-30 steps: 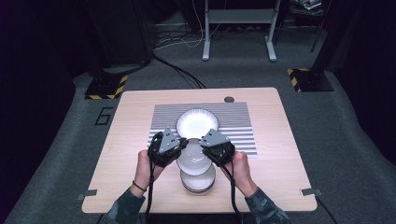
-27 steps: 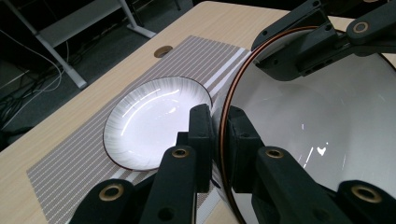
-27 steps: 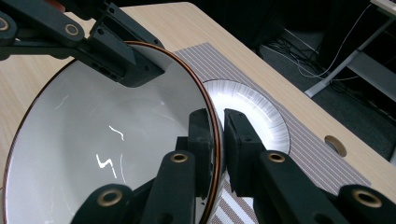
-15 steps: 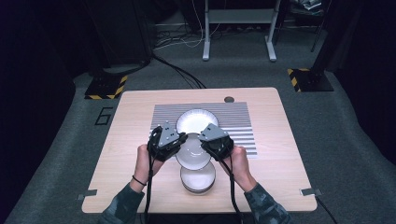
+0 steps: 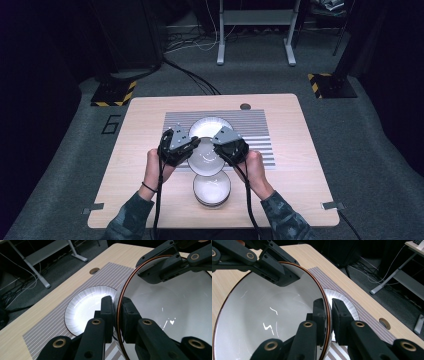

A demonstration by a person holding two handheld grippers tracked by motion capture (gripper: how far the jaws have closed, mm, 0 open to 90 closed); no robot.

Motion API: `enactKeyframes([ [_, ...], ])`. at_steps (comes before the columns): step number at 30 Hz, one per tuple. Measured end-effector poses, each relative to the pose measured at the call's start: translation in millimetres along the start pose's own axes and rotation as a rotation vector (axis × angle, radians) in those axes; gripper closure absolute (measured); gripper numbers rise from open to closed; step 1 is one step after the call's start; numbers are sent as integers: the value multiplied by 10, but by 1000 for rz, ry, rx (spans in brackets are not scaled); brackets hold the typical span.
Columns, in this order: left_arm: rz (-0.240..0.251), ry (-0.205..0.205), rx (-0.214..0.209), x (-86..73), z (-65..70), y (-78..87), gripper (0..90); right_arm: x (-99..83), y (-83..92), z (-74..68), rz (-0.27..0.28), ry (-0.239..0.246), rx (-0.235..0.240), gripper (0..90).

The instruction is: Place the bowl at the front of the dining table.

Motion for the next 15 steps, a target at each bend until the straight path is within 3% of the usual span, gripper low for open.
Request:
enactKeyframes([
  [15,-12,9,6,27,-133,-121,822,52,-142,85,-9,5,-17,817],
])
Point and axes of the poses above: each handheld gripper's, and its own axes: y roughly backward along the jaws, x roughly out of its top, z roughly to its right, the point moved 2 cm from there along -y, roughly forward along the jaws, and after that the axes turned 2 degrees about -y, right-handed, at the moved point
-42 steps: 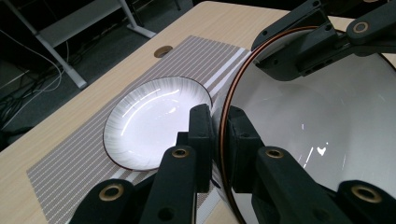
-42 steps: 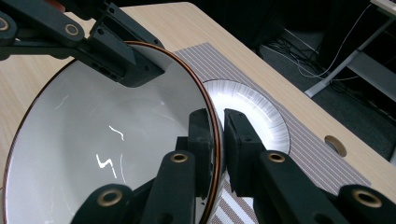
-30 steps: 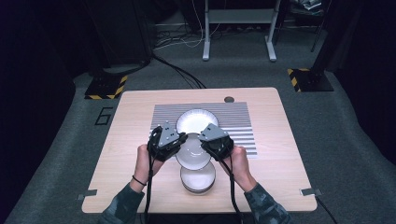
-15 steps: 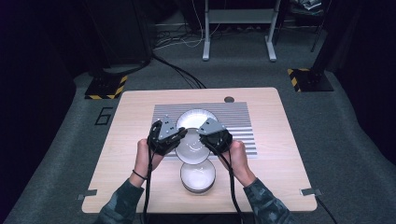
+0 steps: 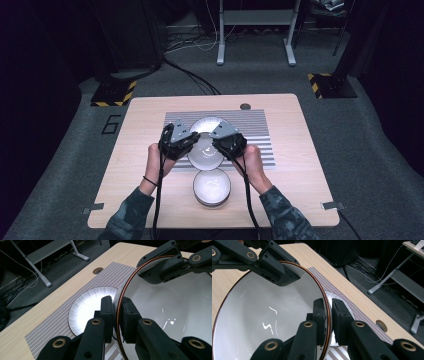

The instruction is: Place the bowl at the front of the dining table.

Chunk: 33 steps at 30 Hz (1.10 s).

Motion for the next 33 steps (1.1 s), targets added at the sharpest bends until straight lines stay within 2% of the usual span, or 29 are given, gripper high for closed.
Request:
enactKeyframes([
  [11,-15,5,3,1,-87,-108,820,14,-123,63,-10,3,-4,816],
  [33,-43,15,15,30,-250,-301,815,28,-353,179,-25,-42,-14,813],
])
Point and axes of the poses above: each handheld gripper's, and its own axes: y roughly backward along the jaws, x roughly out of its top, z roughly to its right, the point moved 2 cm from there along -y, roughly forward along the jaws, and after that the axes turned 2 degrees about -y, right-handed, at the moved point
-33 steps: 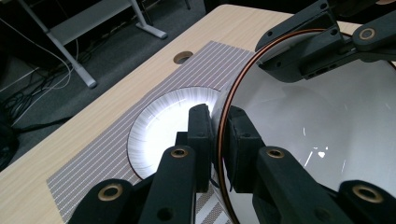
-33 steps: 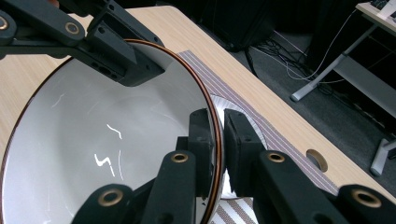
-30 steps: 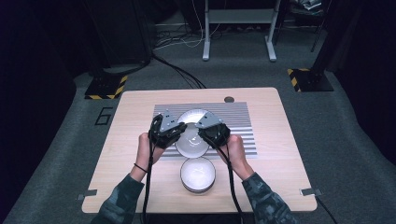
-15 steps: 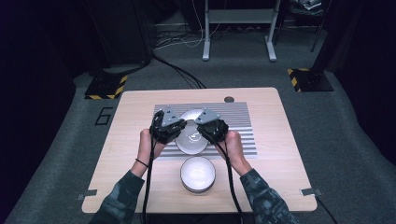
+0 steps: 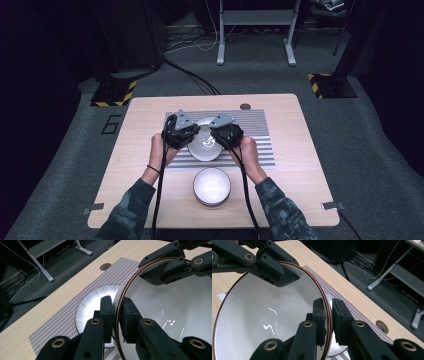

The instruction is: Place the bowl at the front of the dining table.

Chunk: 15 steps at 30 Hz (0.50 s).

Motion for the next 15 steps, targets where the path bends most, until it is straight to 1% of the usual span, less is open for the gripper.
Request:
enactKeyframes([
  [4,-8,-4,0,8,-21,-38,814,-1,-39,26,-2,-7,-1,811],
  [6,-9,-1,2,6,-31,-63,814,-3,-64,37,-4,-17,-3,810],
  [10,-16,0,-1,-3,-54,-117,815,-16,-113,60,-10,-20,-3,808],
  [11,-17,5,0,-6,-58,-133,815,-20,-124,65,-12,-21,-4,807],
  [12,-22,1,-1,-8,-65,-143,814,-23,-138,68,-14,-27,-4,807],
  [15,-25,14,-4,-19,-84,-202,813,-37,-183,87,-20,-30,-6,807],
])
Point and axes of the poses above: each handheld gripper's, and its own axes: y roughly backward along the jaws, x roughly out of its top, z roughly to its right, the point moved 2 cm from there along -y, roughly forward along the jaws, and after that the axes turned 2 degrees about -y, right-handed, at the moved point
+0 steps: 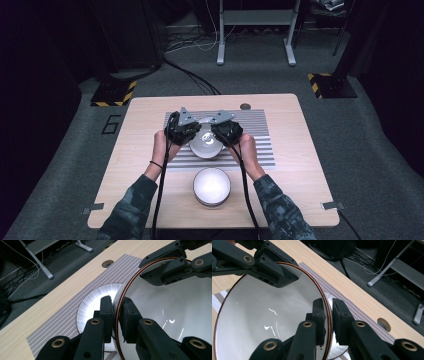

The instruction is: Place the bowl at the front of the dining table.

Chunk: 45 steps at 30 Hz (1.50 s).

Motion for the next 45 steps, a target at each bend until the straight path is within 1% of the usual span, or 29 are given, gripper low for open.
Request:
enactKeyframes([
  [1,-5,-3,-2,-2,-8,-11,813,-6,-19,7,-3,-3,0,807],
  [9,-28,9,-10,-15,-46,-153,813,-46,-137,64,-21,-21,0,802],
  [10,-33,3,-12,-17,-54,-163,813,-55,-158,73,-23,-24,3,802],
  [14,-42,6,-12,-36,-72,-232,812,-83,-224,94,-34,-30,2,802],
  [18,-49,14,-15,-56,-90,-301,811,-109,-281,112,-46,-45,4,801],
  [23,-68,22,-24,-82,-115,-384,811,-149,-365,143,-58,-47,9,801],
  [25,-70,32,-25,-95,-120,-417,810,-167,-399,149,-65,-58,8,800],
  [26,-74,27,-28,-99,-128,-431,810,-174,-409,149,-70,-64,9,799],
  [27,-73,37,-25,-105,-126,-449,809,-180,-426,157,-71,-62,9,799],
  [28,-78,33,-27,-110,-135,-464,810,-187,-441,164,-72,-60,7,799],
  [36,-94,51,-36,-150,-176,-583,809,-236,-561,194,-96,-77,3,797],
  [39,-103,54,-40,-167,-203,-631,808,-243,-612,213,-101,-66,2,797],
  [40,-105,62,-39,-172,-208,-648,808,-245,-627,209,-109,-78,2,797],
  [41,-109,60,-41,-175,-226,-669,808,-247,-643,212,-115,-82,3,797],
  [43,-113,70,-43,-176,-244,-701,807,-248,-680,225,-121,-83,1,796],
  [45,-121,69,-45,-171,-262,-733,806,-252,-720,236,-129,-95,-2,796],
])
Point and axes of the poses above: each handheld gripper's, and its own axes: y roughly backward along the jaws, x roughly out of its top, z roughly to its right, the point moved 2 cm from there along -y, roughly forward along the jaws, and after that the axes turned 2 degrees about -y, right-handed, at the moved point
